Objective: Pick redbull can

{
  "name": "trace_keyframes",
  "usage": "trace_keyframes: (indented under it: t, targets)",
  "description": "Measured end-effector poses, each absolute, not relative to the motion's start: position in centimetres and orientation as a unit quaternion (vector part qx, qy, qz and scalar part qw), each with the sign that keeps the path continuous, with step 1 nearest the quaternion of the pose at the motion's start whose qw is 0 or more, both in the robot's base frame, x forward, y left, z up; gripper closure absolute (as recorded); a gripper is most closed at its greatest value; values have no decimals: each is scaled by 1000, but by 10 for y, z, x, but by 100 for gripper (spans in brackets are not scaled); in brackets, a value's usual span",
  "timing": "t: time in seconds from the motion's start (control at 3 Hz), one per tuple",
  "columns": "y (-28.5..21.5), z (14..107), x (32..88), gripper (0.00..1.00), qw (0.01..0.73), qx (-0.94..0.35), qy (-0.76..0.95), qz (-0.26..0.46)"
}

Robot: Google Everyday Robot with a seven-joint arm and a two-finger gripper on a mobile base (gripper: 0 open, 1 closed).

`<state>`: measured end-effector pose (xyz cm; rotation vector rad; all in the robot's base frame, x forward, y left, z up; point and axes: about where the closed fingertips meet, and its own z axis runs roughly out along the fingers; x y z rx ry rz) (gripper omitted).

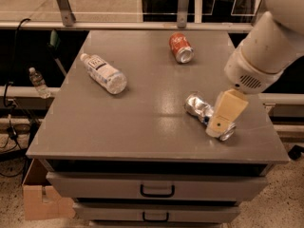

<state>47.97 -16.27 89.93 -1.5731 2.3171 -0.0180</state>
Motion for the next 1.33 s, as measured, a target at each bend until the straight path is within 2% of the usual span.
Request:
trace_keyframes:
  t: [0.67,1.0,1.33]
  targets:
    - [-145,859,493,0,172,-544,821,-7]
    - [-143,846,502,18,172,-544,821,-6]
    - [-143,844,508,42,177,-543,821,-3]
